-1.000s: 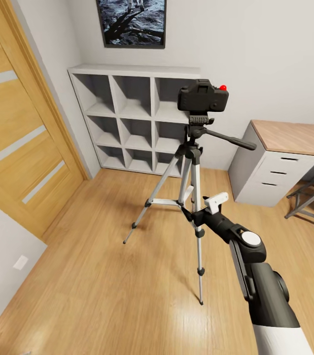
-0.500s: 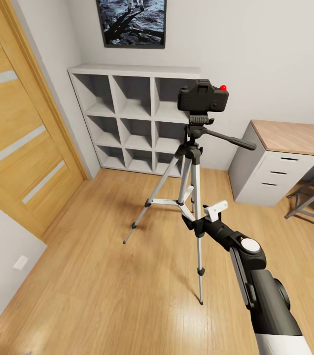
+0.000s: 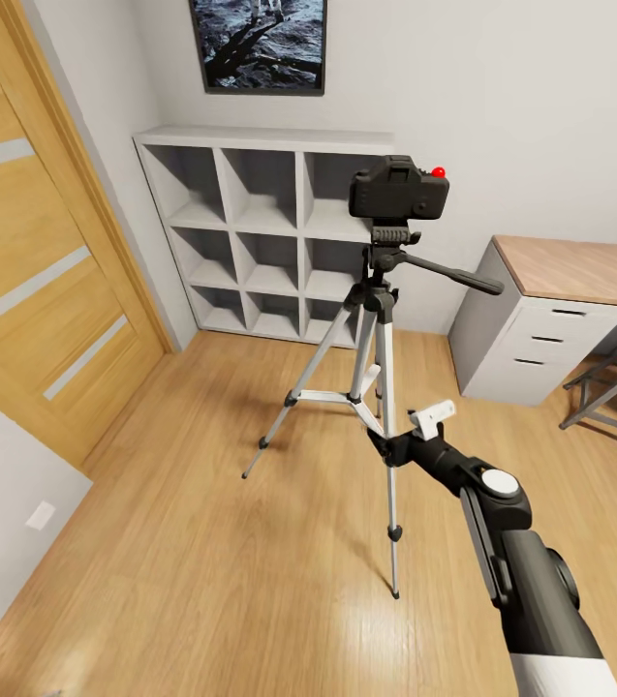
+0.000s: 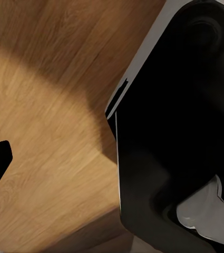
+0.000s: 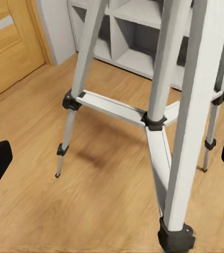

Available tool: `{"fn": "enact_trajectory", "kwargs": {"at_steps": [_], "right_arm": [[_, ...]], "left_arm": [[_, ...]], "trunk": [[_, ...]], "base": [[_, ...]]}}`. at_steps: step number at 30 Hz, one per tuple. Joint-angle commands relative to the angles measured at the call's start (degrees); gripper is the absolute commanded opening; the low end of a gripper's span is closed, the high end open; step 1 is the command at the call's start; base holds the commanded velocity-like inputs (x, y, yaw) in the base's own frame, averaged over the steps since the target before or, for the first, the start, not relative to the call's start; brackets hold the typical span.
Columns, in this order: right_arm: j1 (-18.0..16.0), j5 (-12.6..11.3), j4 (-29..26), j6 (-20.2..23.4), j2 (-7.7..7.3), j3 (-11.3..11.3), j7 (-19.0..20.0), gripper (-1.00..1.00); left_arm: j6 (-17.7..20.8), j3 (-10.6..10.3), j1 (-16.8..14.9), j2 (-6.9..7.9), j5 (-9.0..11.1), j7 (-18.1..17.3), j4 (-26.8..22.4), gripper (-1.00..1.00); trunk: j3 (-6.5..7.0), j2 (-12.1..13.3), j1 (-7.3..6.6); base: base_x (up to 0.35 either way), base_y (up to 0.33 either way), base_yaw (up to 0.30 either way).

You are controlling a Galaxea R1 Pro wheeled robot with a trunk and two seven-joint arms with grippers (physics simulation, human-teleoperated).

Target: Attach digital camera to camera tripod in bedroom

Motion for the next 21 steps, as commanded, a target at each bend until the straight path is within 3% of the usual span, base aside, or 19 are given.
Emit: {"fn": "enact_trajectory", "kwargs": {"at_steps": [1,4,5,10,21], "right_arm": [[0.0,0.5,0.3,0.5,-0.15,-0.5,0.6,1.0],[0.0,0.5,1.2,1.3,-0.75,-1.5,0.5,1.0],[0.0,0.5,4.8,1.4,-0.89,-2.8,0.5,1.0],[0.0,0.5,11.3,1.8,-1.43,-4.3,0.2,1.0],[0.0,1.0,33.6,1.4,-6.82,-5.5,-0.9,1.0]], "left_arm": [[0.1,-0.5,0.0,0.01,0.4,0.2,0.0,1.0],[0.1,-0.5,0.0,0.0,0.4,0.2,0.0,1.0],[0.1,-0.5,0.0,0.0,0.5,0.2,0.0,1.0],[0.1,-0.4,0.0,-0.01,0.8,0.2,0.0,1.0],[-0.2,-0.4,0.0,-0.12,1.2,0.2,0.1,1.0]], "trunk": [[-0.09,-0.1,0.03],[-0.09,-0.1,0.03],[-0.09,-0.1,0.03],[-0.09,-0.1,0.03],[-0.09,-0.1,0.03]], "base": [[0.0,0.0,0.0],[0.0,0.0,0.0],[0.0,0.0,0.0],[0.0,0.0,0.0],[0.0,0.0,0.0]]}}
